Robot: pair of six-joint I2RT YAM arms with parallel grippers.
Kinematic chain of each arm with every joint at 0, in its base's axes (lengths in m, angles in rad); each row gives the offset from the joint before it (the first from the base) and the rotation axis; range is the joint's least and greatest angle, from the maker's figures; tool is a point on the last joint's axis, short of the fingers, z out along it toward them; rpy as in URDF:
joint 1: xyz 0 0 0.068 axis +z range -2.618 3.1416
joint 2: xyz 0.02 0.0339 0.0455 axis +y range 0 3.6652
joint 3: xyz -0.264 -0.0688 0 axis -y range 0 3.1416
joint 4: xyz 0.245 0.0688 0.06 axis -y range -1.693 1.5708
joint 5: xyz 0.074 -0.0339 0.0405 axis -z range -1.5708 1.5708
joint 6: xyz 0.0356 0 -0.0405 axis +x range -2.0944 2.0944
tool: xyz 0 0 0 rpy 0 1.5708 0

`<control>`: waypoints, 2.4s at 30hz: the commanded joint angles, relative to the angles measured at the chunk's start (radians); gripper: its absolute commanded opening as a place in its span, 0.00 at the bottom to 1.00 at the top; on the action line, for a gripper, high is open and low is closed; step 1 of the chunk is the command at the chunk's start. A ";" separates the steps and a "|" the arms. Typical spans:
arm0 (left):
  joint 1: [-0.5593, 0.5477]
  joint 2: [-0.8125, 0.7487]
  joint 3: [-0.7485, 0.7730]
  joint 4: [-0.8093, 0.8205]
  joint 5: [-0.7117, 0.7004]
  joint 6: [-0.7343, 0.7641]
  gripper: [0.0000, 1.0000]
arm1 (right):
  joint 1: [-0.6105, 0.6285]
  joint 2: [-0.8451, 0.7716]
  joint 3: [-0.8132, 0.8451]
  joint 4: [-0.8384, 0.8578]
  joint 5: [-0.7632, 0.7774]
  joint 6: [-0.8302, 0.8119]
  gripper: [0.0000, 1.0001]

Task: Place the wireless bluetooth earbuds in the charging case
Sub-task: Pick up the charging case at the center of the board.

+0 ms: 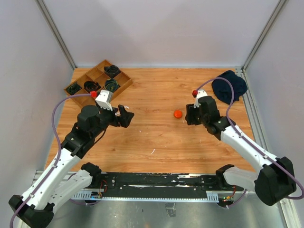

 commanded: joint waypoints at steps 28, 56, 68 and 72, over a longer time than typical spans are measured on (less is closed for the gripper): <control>-0.135 0.365 -0.024 0.498 0.292 -0.254 0.86 | 0.443 -0.081 -0.247 0.829 -0.078 -0.307 0.44; -0.239 0.480 0.021 0.507 0.258 -0.207 0.50 | 0.494 -0.039 -0.224 0.842 -0.076 -0.356 0.44; -0.250 0.450 0.047 0.421 0.196 -0.111 0.32 | 0.493 -0.059 -0.194 0.778 -0.105 -0.366 0.54; -0.250 0.435 0.063 0.361 0.185 -0.063 0.31 | 0.482 -0.092 -0.178 0.716 -0.152 -0.382 0.61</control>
